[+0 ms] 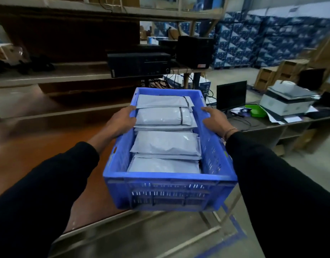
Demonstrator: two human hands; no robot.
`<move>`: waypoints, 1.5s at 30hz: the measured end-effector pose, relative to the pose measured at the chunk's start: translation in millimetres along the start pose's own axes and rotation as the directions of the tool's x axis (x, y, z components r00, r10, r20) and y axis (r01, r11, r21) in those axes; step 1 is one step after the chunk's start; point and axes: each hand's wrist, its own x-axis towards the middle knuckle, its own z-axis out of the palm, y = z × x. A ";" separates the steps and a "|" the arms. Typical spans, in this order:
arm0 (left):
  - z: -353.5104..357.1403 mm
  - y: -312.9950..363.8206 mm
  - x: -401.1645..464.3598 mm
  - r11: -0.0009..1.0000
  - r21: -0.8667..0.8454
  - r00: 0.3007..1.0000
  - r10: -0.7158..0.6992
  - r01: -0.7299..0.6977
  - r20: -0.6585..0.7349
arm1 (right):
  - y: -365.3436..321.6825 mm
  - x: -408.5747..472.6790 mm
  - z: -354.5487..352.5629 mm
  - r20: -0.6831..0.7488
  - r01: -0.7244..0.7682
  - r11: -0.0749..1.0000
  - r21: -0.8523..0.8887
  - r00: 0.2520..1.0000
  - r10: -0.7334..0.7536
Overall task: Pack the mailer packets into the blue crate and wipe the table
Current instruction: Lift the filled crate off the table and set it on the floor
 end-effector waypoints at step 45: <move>531.1 444.6 1.8 0.814 -0.367 0.580 0.579 -0.450 0.573 | 522.5 -216.6 -241.1 -0.506 -0.690 0.720 0.070 0.597 0.622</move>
